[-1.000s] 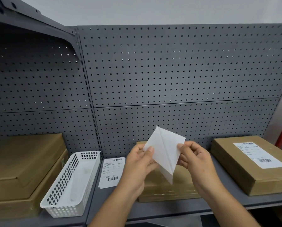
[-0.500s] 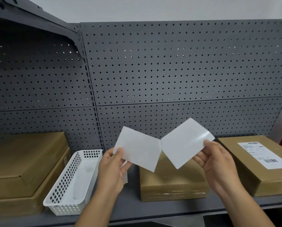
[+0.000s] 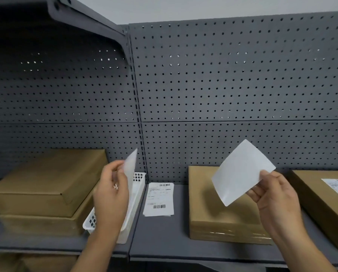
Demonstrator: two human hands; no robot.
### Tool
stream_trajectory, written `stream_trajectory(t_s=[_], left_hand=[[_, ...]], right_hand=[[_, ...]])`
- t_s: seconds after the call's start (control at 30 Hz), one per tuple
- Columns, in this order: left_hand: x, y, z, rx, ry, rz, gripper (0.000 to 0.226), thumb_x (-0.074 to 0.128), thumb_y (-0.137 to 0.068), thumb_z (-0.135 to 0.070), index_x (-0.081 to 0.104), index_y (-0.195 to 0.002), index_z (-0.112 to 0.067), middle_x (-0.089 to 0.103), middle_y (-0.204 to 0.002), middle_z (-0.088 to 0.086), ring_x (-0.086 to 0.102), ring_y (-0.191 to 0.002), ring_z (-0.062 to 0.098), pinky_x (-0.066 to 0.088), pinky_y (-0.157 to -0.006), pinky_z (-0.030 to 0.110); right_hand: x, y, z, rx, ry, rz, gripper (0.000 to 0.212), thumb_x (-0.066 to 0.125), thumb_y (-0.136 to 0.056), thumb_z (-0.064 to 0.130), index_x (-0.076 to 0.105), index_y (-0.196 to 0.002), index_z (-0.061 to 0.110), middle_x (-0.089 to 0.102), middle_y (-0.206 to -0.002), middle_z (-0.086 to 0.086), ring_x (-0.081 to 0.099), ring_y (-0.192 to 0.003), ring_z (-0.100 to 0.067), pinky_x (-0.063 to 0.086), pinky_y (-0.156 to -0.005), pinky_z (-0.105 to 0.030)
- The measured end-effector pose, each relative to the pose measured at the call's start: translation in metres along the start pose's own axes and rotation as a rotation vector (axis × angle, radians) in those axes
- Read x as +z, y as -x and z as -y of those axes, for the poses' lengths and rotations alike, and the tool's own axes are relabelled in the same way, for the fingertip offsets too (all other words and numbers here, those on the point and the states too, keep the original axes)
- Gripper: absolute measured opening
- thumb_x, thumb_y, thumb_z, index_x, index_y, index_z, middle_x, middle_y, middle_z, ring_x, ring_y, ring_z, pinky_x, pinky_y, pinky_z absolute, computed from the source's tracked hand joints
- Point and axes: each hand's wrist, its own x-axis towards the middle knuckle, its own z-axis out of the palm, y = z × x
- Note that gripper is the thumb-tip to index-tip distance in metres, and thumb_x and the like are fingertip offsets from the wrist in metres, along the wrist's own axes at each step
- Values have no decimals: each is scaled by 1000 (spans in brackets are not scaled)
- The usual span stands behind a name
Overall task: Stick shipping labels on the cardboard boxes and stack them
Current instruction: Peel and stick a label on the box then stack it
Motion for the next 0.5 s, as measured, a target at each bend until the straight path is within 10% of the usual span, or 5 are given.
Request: stream_trajectory(t_s=[0.1, 0.3, 0.5], left_hand=[[-11, -9, 35, 263, -390, 230, 29, 63, -96, 1, 72, -116, -18, 74, -113, -10, 69, -98, 8, 54, -83, 23], [-11, -18, 94, 76, -773, 507, 39, 58, -94, -6, 75, -120, -30, 79, -98, 0, 73, -81, 25, 55, -61, 34], [10, -18, 129, -114, -923, 795, 43, 48, -98, -11, 71, -128, -31, 72, -128, -2, 68, -114, 23, 56, -90, 33]], right_hand=[[0, 1, -4, -5, 22, 8, 14, 52, -104, 18, 54, -90, 20, 74, -94, -3, 72, -76, -15, 59, -72, -31], [7, 7, -13, -25, 89, 31, 16, 54, -103, 17, 54, -87, 20, 73, -90, 0, 69, -77, -19, 54, -80, -39], [16, 11, -22, -34, 117, 44, 5, 54, -104, 16, 51, -100, 14, 71, -90, -1, 70, -72, -15, 62, -65, -26]])
